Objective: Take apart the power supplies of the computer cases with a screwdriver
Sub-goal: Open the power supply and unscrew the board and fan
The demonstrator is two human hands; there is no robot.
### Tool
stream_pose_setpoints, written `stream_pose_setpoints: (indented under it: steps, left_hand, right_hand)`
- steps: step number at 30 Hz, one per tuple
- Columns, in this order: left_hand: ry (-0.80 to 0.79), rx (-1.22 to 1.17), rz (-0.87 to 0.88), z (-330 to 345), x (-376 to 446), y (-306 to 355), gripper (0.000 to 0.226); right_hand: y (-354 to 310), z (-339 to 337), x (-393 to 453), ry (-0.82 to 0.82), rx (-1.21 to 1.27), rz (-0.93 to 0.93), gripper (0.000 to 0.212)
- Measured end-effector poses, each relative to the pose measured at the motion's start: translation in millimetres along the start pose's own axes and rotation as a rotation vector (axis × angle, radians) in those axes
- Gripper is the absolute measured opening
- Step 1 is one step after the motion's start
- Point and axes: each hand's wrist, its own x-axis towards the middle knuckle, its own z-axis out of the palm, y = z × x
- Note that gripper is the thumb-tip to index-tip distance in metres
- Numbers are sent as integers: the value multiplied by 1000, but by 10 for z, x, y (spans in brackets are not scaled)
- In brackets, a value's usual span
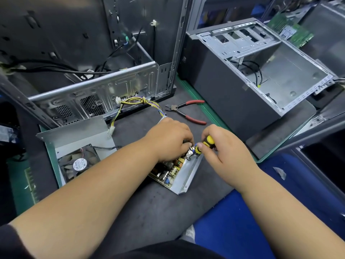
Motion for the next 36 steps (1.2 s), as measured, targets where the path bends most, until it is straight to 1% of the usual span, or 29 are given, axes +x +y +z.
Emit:
stream_pose_setpoints:
  steps: [6,12,15,17,21,24,27,36]
  left_hand:
    - [-15,18,-5,-8,1,3,23]
    - [-30,20,-4,-9,13,9,24]
    - [-59,22,-6,-5,4,3,27]
    - [-81,10,-7,23,-17,3,27]
    - [-83,-102,-27,103,-38,62,25]
    - [-44,-69,-23,167,-56,91,27]
    - [11,-63,-11,198,-88,74,27]
    - [35,-77,-4,223,-107,78,25]
  right_hand:
    - [-27,-17,12,-17,8,-2,18]
    - [-50,-87,22,-87,11,38,10]
    - [-121,-104,77,-102,-2,89,7]
    - [-163,-99,132,-95,-62,141,4]
    - [-179,-86,202,-141,-172,216,24]
    - [-157,-40,213,-151,-173,237,22]
    - [-145,-59,225,-175,-127,243,21]
    - [-172,-196,244,-286,-115,140,20]
